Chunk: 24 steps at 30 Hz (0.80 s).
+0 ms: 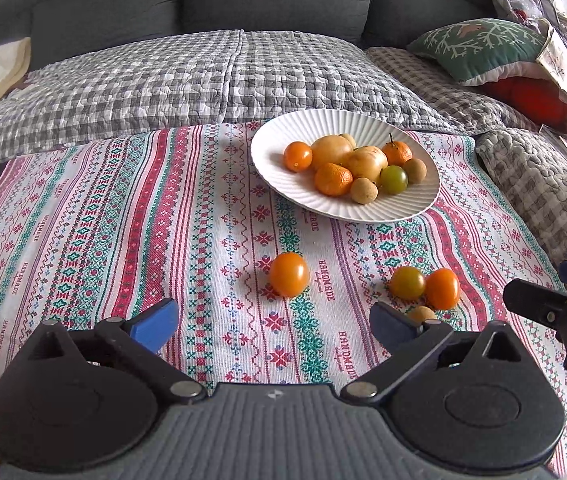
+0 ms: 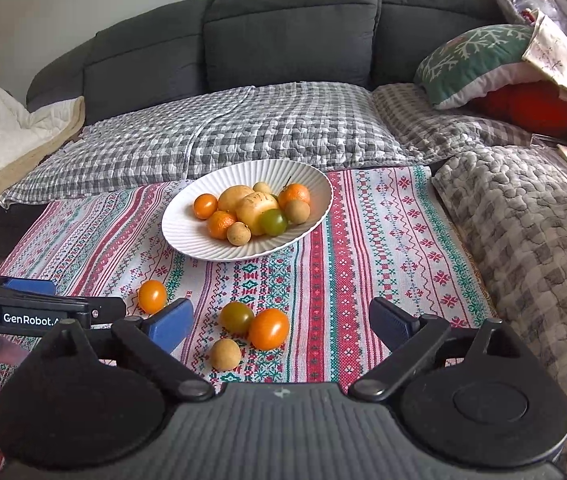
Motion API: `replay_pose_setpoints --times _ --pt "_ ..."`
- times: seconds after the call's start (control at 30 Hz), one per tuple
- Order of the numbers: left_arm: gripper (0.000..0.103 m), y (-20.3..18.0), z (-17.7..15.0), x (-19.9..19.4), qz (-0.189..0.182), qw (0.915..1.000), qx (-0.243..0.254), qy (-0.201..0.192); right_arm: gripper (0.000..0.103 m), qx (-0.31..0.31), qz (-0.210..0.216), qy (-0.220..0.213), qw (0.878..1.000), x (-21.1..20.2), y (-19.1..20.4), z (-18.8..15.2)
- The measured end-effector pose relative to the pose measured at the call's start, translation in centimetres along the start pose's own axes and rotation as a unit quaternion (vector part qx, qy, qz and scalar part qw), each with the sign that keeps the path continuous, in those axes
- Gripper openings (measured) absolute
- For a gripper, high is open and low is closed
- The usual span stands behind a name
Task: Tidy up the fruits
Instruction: 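Withdraw both tools from the plate toward the tomatoes on the cloth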
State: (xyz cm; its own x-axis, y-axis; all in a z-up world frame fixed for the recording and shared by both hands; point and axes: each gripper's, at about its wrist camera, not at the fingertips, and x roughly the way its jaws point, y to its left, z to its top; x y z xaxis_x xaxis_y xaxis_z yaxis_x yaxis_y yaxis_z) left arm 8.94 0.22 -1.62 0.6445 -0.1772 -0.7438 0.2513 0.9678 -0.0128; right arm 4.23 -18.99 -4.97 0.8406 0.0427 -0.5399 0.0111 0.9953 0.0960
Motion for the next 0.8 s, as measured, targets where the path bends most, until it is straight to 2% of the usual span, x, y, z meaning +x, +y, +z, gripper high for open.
replay_pose_setpoints --times 0.1,0.3,0.57,0.8 --pt "0.102 -0.3 -0.4 0.0 0.005 0.9998 0.019 -0.002 0.095 -0.024 -0.008 -0.003 1.000 -0.1 0.4 -0.1" --pt "0.102 0.0 -0.8 0.8 0.007 0.9995 0.030 -0.004 0.099 -0.005 -0.014 -0.002 1.000 0.1 0.0 -0.2" --pt "0.102 0.5 -1.3 1.8 -0.009 0.9993 0.035 -0.012 0.102 -0.011 -0.039 -0.002 0.999 1.0 -0.3 -0.7" --pt "0.102 1.5 -1.6 3.4 -0.009 0.9989 0.031 -0.034 0.102 -0.017 -0.012 0.005 1.000 1.8 -0.5 -1.3"
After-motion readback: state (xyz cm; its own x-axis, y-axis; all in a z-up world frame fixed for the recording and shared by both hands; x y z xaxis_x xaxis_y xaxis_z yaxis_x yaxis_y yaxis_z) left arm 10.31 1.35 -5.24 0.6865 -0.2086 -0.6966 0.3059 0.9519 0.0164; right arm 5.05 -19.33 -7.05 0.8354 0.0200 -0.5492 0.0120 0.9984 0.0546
